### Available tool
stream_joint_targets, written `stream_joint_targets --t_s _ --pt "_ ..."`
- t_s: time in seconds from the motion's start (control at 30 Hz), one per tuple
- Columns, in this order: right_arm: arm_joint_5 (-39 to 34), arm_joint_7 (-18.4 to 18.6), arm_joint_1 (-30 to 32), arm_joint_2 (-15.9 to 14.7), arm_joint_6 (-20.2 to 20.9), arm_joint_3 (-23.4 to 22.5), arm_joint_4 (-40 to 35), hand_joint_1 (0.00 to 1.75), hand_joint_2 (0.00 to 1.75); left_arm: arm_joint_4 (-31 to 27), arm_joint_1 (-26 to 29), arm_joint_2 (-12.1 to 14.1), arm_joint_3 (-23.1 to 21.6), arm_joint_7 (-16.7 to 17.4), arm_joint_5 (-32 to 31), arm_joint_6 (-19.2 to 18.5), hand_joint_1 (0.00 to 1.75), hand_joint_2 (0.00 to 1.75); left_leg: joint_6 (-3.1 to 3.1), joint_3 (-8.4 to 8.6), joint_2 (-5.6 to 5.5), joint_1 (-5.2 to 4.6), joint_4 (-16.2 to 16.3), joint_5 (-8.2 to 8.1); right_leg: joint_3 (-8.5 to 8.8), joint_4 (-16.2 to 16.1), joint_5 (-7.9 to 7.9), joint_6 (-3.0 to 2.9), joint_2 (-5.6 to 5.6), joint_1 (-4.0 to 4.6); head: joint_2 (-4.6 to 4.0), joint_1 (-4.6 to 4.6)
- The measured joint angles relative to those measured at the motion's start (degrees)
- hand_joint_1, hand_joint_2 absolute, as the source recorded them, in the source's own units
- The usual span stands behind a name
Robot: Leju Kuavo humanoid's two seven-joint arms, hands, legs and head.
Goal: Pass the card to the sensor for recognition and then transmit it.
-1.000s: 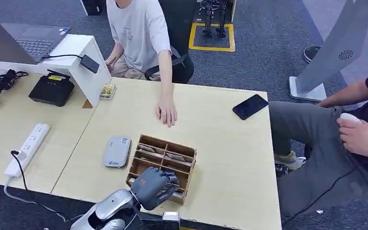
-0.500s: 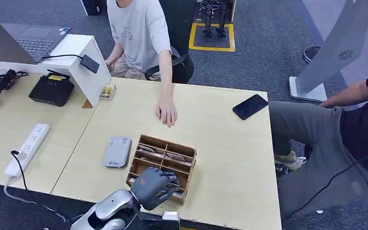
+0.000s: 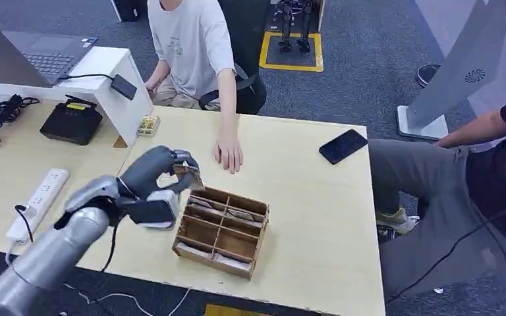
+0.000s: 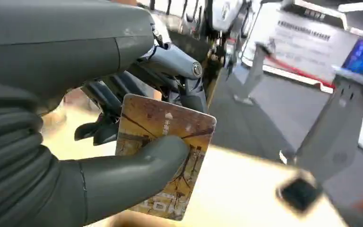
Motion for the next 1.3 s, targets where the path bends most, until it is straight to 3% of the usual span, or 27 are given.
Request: stream_joint_targets --t_s 0.07,0.27,0.4,0.5,0.7,0.93,1.1,1.3 --pt "0.0 0.1 0.1 -0.1 0.4 0.0 0.1 0.00 1.75 -1.2 -5.9 2.9 2.9 1.4 2.4 -3.1 1.75 1.75 -0.05 0.02 0.02 -0.02 0.0 0.03 -0.04 0.0 0.04 -0.01 0.04 0.01 0.00 -0.04" --pt "0.0 0.2 0.2 -0.5 0.9 0.0 0.3 0.00 1.75 -2.4 -18.0 7.7 5.7 6.1 3.9 -8.5 1.75 1.75 -0.05 -0.01 0.09 0.00 0.0 0.04 -0.09 0.0 0.07 -0.05 0.09 0.01 0.00 -0.02" --pt "0.0 -0.1 0.1 -0.6 0.7 0.0 0.3 0.00 1.75 -2.2 -21.2 9.1 5.7 7.5 3.8 -8.1 1.75 1.75 -0.05 -0.03 0.08 -0.01 0.0 0.04 -0.10 0.0 0.06 -0.05 0.09 0.01 0.00 0.00" --pt "0.0 -0.1 0.0 -0.6 0.6 0.0 0.4 0.00 1.75 -1.4 -22.6 9.6 5.7 9.9 0.5 -5.1 1.75 1.75 -0.05 -0.03 0.08 -0.01 0.0 0.04 -0.10 0.0 0.07 -0.05 0.09 0.00 0.00 -0.02" --pt "0.0 0.4 -0.4 -0.6 -0.1 0.7 0.7 0.00 1.75 6.1 -23.7 8.7 5.3 16.9 -17.4 4.7 1.75 1.75 -0.09 -0.01 0.09 -0.01 0.0 0.08 -0.10 0.0 0.09 -0.06 0.09 0.00 0.00 -0.02" --pt "0.0 1.9 -0.6 -0.6 0.0 2.0 1.4 0.00 1.75 17.7 -22.2 5.8 4.9 20.6 -34.9 13.1 1.75 1.75 -0.09 -0.03 0.07 -0.01 0.0 0.10 -0.12 0.0 0.12 -0.09 0.07 0.00 0.00 -0.02" --pt "0.0 2.0 -0.8 -0.6 -0.1 2.6 1.8 0.00 1.75 23.5 -20.0 2.8 4.9 21.1 -37.8 15.5 1.75 1.75 -0.09 -0.04 0.08 -0.02 0.0 0.10 -0.11 0.0 0.12 -0.09 0.08 -0.01 0.00 0.00" --pt "0.0 2.0 -0.8 -0.6 -0.2 3.1 2.0 0.00 1.75 26.3 -18.4 1.4 4.9 21.1 -38.0 15.5 1.75 1.75 -0.09 -0.07 0.09 -0.02 0.0 0.10 -0.13 0.0 0.14 -0.09 0.10 -0.01 0.00 -0.02"
